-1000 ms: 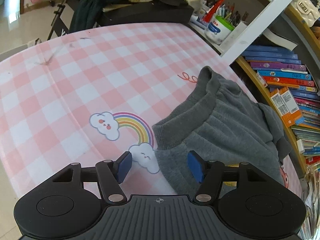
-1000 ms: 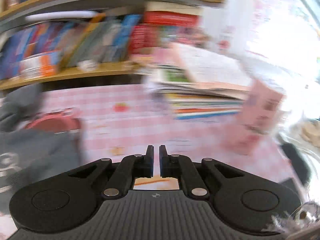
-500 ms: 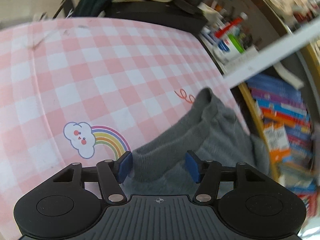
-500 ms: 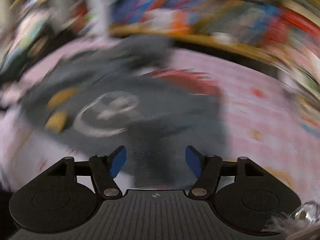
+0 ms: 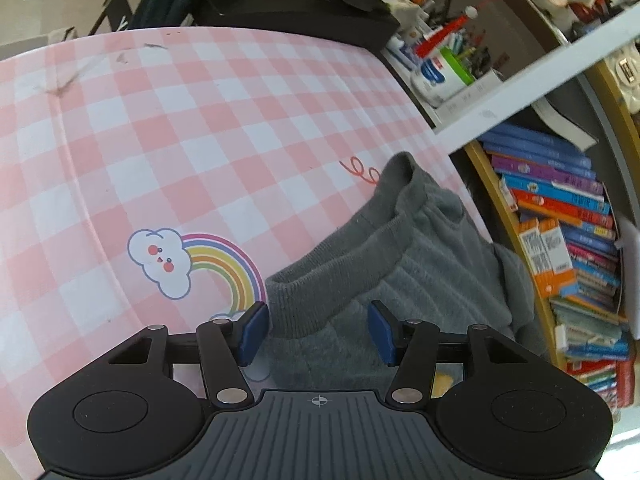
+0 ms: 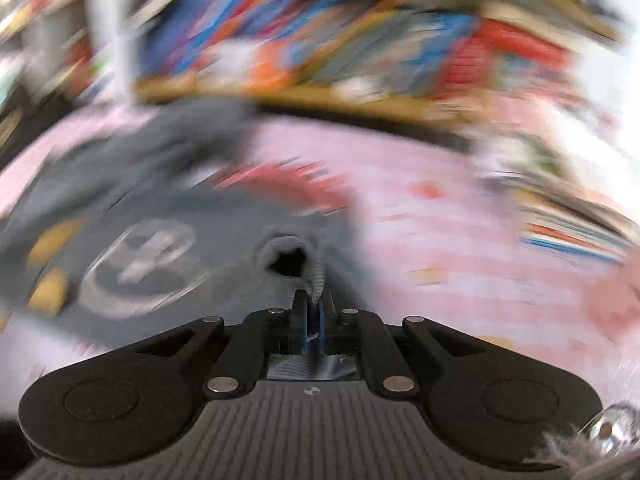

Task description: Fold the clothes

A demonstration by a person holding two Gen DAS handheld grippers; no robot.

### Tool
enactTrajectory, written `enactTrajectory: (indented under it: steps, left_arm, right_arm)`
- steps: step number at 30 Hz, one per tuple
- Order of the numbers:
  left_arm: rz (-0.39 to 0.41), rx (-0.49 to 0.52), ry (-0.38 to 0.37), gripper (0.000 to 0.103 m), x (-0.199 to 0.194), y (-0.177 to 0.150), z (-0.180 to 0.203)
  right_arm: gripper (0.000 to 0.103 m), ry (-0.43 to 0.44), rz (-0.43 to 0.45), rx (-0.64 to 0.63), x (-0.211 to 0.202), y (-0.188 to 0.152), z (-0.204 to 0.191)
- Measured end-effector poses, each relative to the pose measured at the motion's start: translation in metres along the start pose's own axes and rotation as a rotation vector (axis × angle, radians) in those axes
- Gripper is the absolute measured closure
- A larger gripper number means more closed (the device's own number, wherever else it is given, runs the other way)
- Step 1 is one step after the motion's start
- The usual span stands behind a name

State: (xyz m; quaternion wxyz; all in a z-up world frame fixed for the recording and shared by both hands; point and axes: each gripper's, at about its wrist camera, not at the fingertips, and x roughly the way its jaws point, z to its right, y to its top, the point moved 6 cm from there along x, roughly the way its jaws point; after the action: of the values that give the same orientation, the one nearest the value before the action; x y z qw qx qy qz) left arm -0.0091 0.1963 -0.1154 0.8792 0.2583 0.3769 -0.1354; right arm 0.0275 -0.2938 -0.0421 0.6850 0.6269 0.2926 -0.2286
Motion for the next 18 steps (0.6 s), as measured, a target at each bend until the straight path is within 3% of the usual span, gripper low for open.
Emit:
enactTrajectory:
  steps: [3, 4, 6, 9, 12, 14, 16, 18]
  left_arm:
    - [-0.009, 0.005, 0.000, 0.054, 0.002, 0.002, -0.001]
    - [-0.013, 0.002, 0.001, 0.068, 0.003, 0.002, -0.002]
    - [-0.021, -0.009, 0.003, 0.085, 0.006, 0.005, -0.007]
    - [-0.026, -0.026, -0.030, 0.093, 0.009, 0.009, -0.012]
    - [0.028, -0.048, -0.058, 0.095, -0.001, 0.023, -0.014]
    - [0.119, -0.041, -0.074, 0.095, -0.018, 0.043, -0.015]
    - [0.192, 0.019, -0.040, 0.095, -0.030, 0.062, -0.015]
    - [0.213, 0.042, 0.020, 0.095, -0.031, 0.077, -0.023]
  right_arm:
    - [0.098, -0.148, 0.061, 0.099, -0.015, 0.018, 0.053]
    - [0.098, -0.174, 0.070, 0.127, -0.019, 0.022, 0.068]
    - [0.098, -0.191, 0.075, 0.172, -0.027, 0.026, 0.089]
    - [0.098, -0.207, 0.049, 0.185, -0.034, 0.023, 0.100]
    - [0.098, -0.181, -0.030, 0.188, -0.028, 0.009, 0.096]
    - [0.098, -0.131, -0.104, 0.198, -0.019, -0.006, 0.088]
    - [0.098, -0.045, -0.183, 0.208, -0.013, -0.025, 0.071]
    - [0.098, 0.014, -0.247, 0.187, -0.006, -0.042, 0.052]
